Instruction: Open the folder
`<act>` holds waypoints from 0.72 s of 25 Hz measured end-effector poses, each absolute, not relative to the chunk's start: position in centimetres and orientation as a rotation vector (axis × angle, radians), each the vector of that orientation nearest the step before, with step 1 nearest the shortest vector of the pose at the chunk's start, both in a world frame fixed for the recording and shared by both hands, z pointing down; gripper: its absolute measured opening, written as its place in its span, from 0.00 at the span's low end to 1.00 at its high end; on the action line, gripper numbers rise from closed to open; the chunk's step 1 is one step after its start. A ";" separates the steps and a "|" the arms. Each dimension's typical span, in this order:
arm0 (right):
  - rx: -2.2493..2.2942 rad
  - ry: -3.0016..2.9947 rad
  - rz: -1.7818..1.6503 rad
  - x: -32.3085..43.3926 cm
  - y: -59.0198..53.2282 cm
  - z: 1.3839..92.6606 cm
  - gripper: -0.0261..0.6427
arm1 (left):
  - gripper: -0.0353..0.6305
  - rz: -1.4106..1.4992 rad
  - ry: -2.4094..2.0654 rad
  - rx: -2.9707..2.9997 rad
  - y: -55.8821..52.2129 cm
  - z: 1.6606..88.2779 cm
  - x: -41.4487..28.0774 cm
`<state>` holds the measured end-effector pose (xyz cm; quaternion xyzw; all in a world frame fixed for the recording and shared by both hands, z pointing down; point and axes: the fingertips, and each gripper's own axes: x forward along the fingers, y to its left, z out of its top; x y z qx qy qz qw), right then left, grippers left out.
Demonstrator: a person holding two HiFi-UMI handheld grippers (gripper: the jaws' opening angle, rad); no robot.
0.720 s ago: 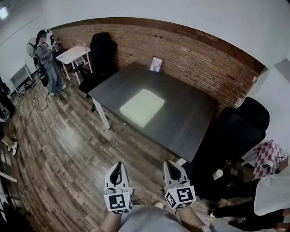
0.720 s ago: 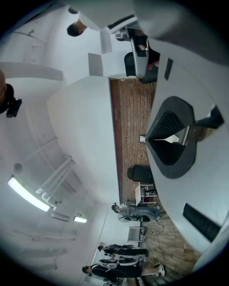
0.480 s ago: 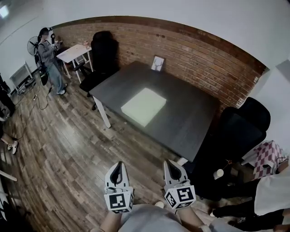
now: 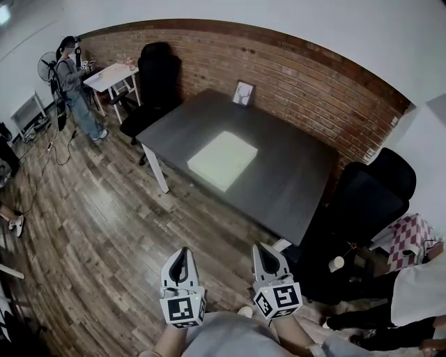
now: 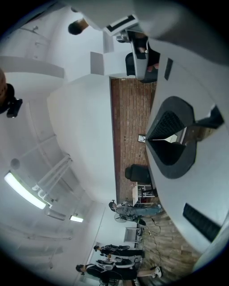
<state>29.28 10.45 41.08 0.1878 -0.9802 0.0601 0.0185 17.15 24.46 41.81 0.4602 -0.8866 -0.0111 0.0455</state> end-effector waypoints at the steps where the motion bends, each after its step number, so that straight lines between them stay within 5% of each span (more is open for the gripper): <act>1: 0.594 -3.045 0.187 29.0 10.5 41.0 0.04 | 0.06 -0.035 -2.706 1.409 24.6 41.8 16.9; 18: 0.745 -3.023 0.189 21.8 15.8 41.5 0.04 | 0.06 -0.009 -2.634 1.490 30.1 43.5 9.9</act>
